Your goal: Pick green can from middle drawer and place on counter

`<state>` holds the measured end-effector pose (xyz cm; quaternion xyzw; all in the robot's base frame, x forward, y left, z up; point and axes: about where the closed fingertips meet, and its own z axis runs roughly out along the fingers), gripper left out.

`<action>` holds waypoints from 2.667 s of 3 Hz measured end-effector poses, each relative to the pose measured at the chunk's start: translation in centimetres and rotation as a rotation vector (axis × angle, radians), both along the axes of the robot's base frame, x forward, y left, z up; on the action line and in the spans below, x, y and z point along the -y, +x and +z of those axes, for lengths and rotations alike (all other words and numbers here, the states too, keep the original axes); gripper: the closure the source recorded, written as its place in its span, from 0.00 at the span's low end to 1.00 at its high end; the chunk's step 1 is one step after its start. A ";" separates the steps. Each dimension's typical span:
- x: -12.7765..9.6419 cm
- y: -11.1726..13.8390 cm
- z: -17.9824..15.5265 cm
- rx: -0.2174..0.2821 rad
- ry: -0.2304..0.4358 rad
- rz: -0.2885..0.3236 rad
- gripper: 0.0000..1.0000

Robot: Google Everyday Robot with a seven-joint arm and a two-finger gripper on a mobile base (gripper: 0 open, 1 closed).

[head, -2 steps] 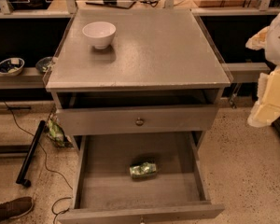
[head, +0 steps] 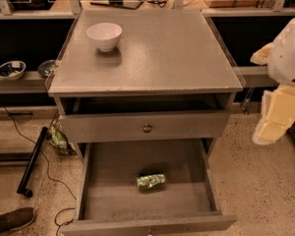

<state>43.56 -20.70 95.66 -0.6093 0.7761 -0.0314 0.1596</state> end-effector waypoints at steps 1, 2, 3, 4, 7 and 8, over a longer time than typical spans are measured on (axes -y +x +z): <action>-0.6 -0.1 -2.4 -0.026 0.030 0.011 0.00; -1.5 0.3 -5.1 -0.066 0.071 0.033 0.00; -2.7 0.9 -7.4 -0.113 0.095 0.062 0.00; -2.9 0.9 -7.8 -0.118 0.098 0.064 0.00; -6.9 2.2 -15.0 -0.140 0.190 0.102 0.00; -6.9 2.2 -15.1 -0.140 0.190 0.101 0.00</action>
Offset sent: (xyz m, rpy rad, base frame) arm 0.0109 0.0261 -0.0911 0.1283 0.1336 0.0615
